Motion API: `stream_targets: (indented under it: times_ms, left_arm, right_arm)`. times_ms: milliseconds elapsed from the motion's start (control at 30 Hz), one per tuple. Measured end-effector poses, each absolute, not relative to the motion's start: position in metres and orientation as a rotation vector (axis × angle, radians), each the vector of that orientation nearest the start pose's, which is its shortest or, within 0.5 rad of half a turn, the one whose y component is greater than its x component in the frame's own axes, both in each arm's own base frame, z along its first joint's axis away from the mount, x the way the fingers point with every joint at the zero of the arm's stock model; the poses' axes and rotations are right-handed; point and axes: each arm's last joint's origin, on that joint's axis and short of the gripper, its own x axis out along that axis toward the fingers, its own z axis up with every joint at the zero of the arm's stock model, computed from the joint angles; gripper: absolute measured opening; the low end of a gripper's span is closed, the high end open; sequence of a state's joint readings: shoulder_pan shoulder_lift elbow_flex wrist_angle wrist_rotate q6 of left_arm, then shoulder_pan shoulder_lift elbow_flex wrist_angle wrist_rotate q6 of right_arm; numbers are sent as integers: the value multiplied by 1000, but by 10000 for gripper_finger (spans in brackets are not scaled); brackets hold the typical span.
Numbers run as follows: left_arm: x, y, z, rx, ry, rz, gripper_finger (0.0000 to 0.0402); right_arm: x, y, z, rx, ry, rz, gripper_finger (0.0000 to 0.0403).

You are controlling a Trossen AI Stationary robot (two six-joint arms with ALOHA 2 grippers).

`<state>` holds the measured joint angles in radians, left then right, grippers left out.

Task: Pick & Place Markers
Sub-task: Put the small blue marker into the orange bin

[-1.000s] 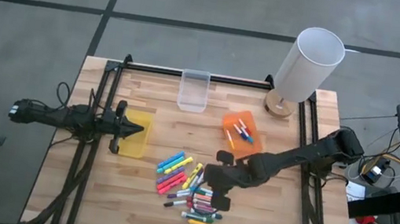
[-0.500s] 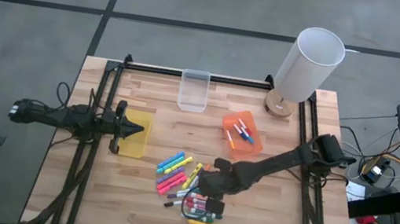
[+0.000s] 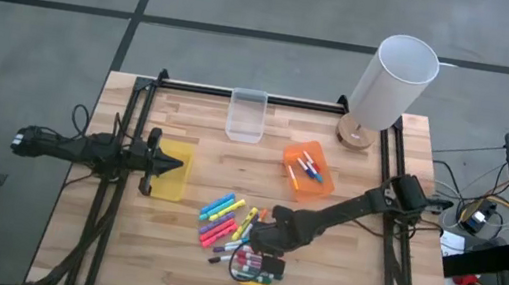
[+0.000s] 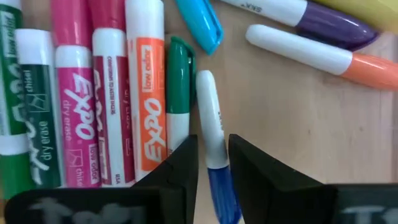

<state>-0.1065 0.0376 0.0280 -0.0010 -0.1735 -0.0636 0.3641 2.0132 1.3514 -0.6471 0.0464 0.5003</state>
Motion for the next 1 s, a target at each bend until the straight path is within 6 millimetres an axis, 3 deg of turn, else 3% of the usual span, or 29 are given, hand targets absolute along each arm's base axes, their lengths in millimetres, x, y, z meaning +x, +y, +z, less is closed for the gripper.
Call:
stream_targets:
  times_ms: [500, 700, 1000]
  left_arm:
    - [98, -5, 170, -62, 8, 67, 0]
    - [98, -5, 170, -62, 8, 68, 0]
    - [98, -5, 170, -62, 8, 67, 0]
  right_arm:
    - [357, 132, 136, 73, 1315, -63, 58]
    - [362, 133, 143, 25, 1293, -75, 34]
    - [367, 127, 158, -1, 1299, -98, 32]
